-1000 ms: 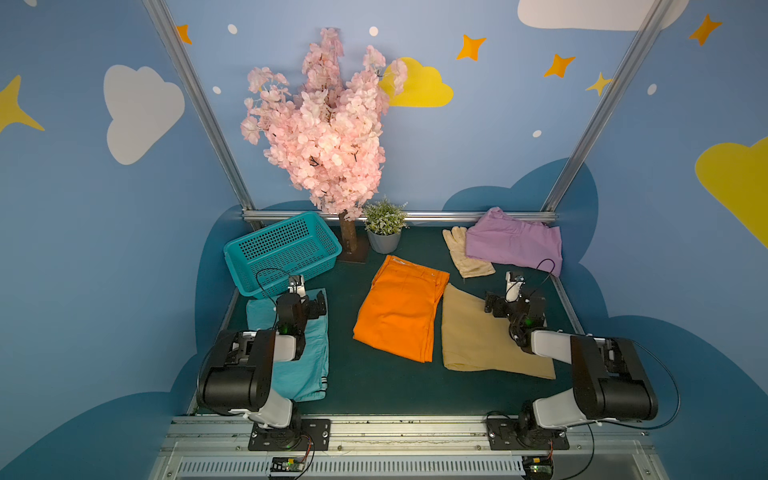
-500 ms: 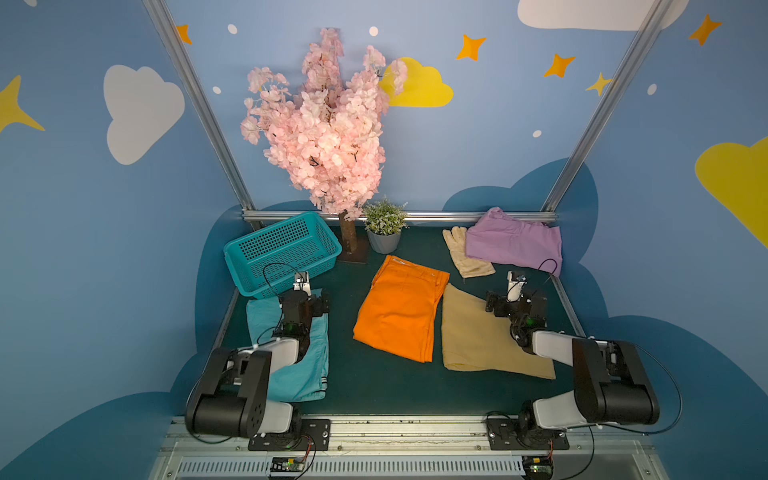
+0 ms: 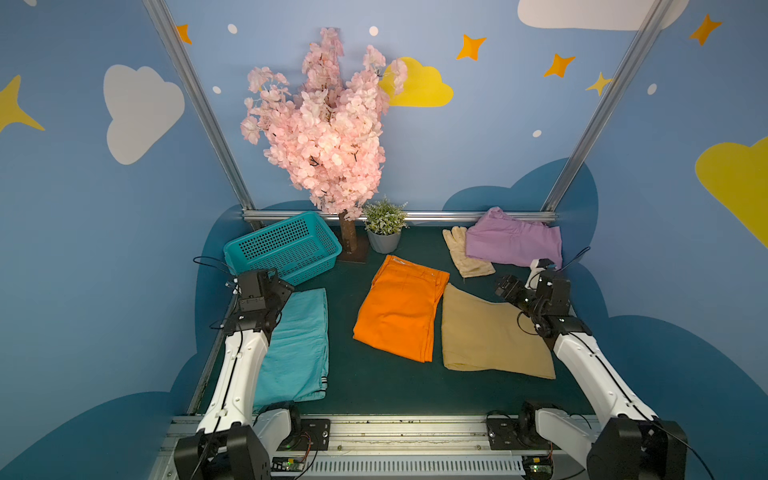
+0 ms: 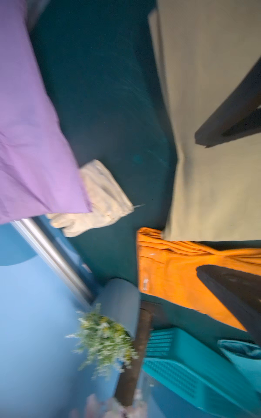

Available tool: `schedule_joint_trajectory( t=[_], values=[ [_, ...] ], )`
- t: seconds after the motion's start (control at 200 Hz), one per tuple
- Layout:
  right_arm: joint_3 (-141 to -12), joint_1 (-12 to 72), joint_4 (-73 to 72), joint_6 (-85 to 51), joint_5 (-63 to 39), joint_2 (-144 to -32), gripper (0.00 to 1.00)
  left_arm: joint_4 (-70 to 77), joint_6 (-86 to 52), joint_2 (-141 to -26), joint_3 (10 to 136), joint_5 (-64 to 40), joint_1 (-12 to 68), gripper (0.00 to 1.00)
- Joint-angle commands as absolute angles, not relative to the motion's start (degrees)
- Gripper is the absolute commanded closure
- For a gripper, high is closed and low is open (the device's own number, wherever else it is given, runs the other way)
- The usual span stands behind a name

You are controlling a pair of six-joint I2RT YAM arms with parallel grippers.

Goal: Put the folded long pants in the basket
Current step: Pick up the basket from the center of the board.

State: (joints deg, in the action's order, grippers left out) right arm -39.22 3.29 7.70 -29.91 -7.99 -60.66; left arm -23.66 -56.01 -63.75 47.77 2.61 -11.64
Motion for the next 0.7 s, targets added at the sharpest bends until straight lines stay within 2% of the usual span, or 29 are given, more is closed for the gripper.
schedule_joint_trajectory(
  t=[0.0,0.175,0.426,0.606,0.691],
  values=[
    [-38.9,6.0,14.8,-28.8,-10.4,-57.9,0.12,-31.2,-68.3,-70.4,53.8,-5.1,-12.0,0.23],
    [-36.3,8.7,14.9,-28.2,-12.4,-56.6,0.13,-30.5,-75.5,-78.3,59.6,-1.9,-10.2,0.19],
    [-33.4,10.6,14.1,-28.0,-13.3,-54.1,0.15,-33.6,-78.2,-92.4,70.6,-0.1,-10.3,0.22],
    [-32.0,11.4,15.2,-27.4,-12.3,-52.7,0.15,-35.9,-78.1,-102.8,78.6,-3.5,-10.4,0.22],
    [-31.2,11.6,15.0,-27.2,-11.5,-51.3,0.16,-36.5,-77.6,-103.8,80.0,-0.7,-9.7,0.26]
  ],
)
